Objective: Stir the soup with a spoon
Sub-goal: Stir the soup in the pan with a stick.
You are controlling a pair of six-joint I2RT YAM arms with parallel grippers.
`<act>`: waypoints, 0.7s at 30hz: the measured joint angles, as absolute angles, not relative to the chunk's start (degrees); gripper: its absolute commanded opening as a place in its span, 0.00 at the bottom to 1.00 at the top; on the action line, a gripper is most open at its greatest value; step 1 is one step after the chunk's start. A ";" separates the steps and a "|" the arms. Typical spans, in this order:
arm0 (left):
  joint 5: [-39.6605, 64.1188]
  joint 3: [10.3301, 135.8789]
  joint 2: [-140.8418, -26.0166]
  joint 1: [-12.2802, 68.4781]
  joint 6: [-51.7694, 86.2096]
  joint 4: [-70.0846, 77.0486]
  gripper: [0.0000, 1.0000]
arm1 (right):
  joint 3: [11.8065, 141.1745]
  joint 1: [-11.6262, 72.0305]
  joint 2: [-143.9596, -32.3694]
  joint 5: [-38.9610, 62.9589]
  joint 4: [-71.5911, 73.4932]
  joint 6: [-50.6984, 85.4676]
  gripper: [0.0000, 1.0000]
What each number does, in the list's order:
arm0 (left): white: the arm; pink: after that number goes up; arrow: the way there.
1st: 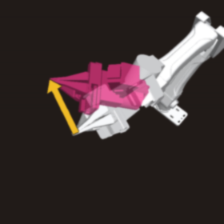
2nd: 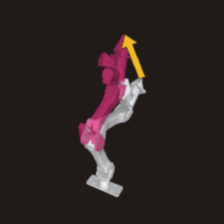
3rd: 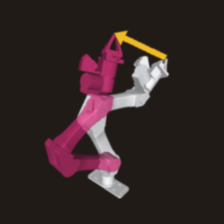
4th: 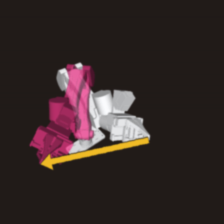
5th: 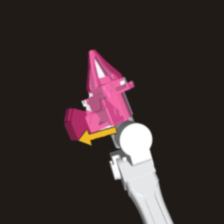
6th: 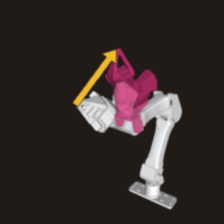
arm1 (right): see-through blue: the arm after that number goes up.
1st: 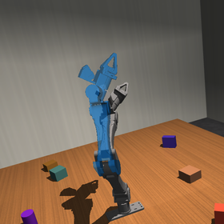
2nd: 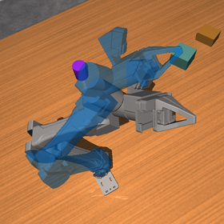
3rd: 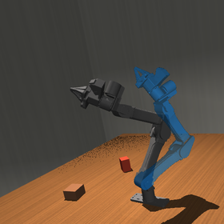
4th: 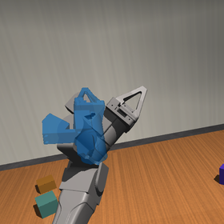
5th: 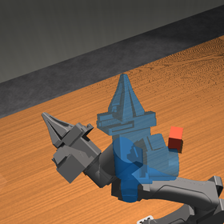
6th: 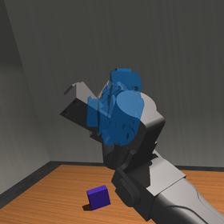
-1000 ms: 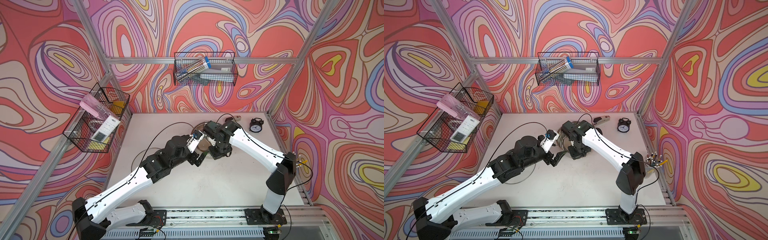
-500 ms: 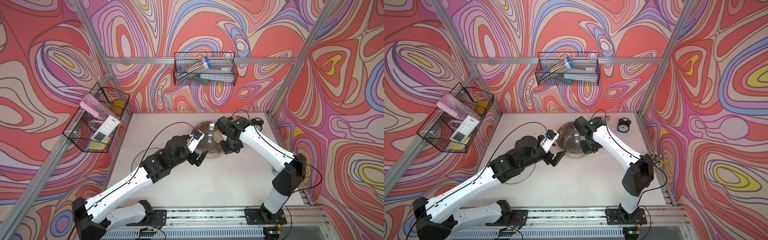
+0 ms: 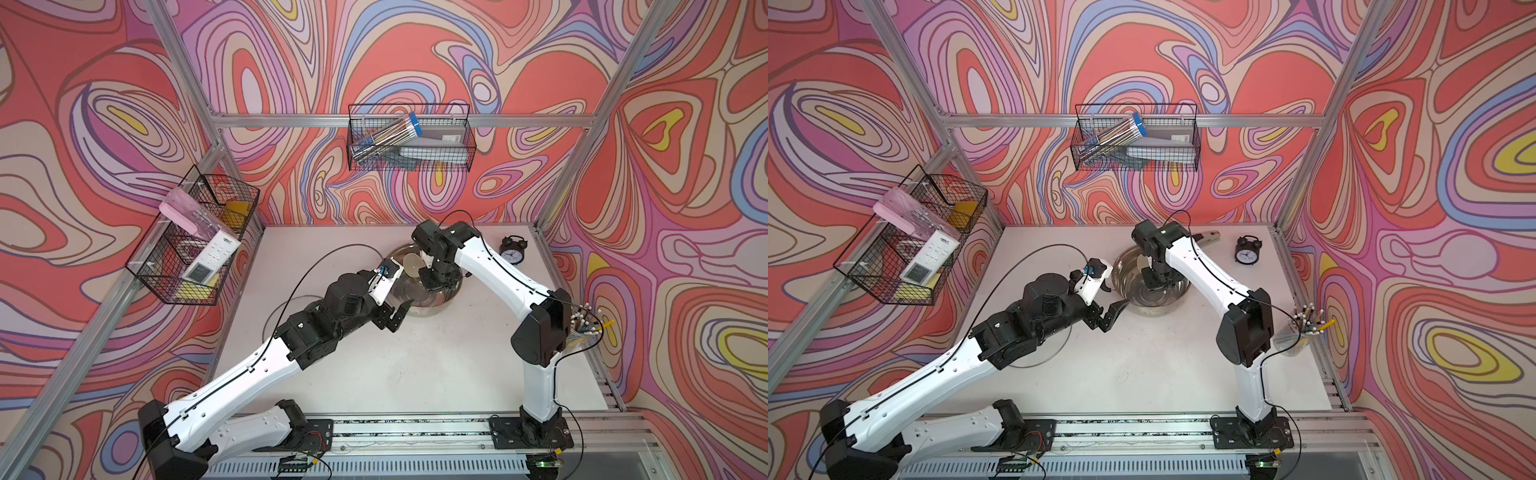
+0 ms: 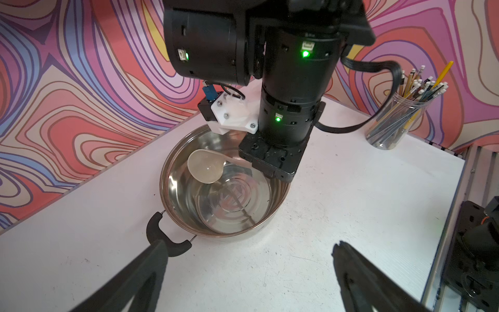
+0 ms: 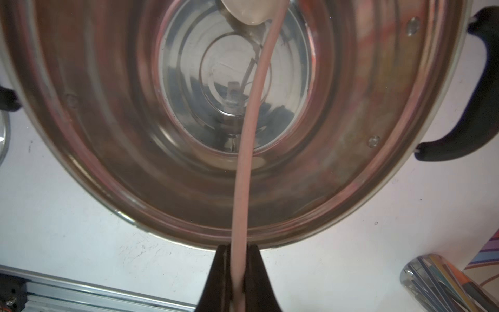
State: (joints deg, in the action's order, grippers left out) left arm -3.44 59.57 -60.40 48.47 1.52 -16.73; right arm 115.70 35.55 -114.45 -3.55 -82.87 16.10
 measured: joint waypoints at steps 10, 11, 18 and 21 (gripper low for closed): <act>-3.25 59.37 -60.38 48.47 1.76 -16.73 0.99 | 110.48 43.97 -112.29 -2.42 -83.07 18.79 0.00; -3.18 59.37 -60.38 48.47 1.80 -16.71 0.99 | 109.12 44.21 -111.48 -2.28 -82.91 19.14 0.00; -2.72 59.37 -60.40 48.80 1.98 -16.73 0.99 | 98.91 44.27 -102.59 -3.64 -82.67 22.09 0.00; -2.57 59.35 -60.38 48.84 2.00 -16.71 0.99 | 96.03 44.16 -99.18 -5.50 -83.15 23.07 0.00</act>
